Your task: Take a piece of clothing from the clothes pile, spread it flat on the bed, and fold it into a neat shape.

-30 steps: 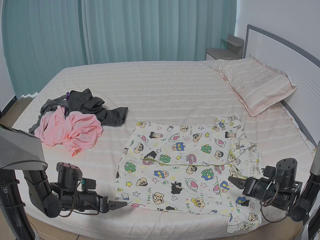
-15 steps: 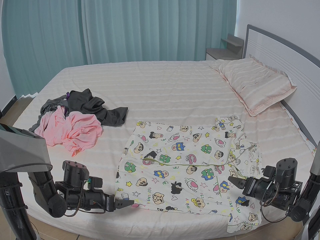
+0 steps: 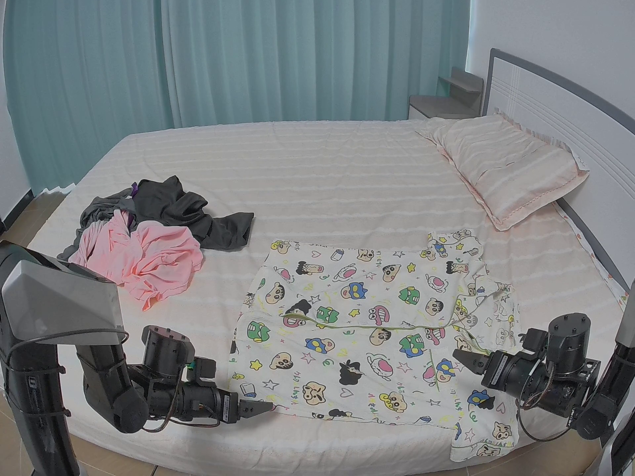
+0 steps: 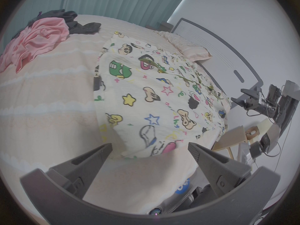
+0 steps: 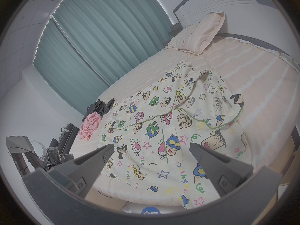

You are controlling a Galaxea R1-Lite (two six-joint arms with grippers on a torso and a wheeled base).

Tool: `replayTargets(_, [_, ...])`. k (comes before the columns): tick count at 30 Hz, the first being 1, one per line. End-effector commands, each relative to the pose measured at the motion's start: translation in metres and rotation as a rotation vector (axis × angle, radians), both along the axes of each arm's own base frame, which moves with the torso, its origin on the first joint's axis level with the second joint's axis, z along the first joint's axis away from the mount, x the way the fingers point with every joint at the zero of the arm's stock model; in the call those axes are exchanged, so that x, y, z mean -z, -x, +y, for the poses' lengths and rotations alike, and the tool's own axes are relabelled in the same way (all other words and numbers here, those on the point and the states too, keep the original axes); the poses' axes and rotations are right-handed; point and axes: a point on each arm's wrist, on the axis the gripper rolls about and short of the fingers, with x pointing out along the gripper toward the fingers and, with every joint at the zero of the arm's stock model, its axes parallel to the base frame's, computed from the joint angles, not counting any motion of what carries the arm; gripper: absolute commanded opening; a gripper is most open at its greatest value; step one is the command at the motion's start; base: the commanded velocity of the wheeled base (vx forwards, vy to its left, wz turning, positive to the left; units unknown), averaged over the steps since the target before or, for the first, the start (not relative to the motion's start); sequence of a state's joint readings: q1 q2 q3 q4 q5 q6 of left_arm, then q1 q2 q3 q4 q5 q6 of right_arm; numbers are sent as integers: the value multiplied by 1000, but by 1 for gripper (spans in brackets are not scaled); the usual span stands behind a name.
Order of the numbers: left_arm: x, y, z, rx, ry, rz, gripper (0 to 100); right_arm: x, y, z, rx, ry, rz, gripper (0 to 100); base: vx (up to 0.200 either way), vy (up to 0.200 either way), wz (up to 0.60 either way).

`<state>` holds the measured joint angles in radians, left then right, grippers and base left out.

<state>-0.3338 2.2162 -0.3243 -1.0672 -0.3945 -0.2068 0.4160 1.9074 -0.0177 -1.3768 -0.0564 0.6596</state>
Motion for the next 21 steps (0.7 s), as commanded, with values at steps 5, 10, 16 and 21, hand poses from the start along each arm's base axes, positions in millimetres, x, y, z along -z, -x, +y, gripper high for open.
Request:
replayTargets(5, [-1,-10,-1,-76,47,24,100,3,4,-1,-4,8,19,100,0,0,0])
replayTargets(10, [-6,-16,-11,-112,106,40,100,3,3,-1,-2,8,21,100,0,0,0])
replayTargets(16, [-4,-14,-18,-89,103,46,100,3,4,-1,-4,9,21,100,0,0,0])
replayTargets(21, [0,-16,-16,-98,96,52,100,3,4,-1,-2,8,19,100,0,0,0])
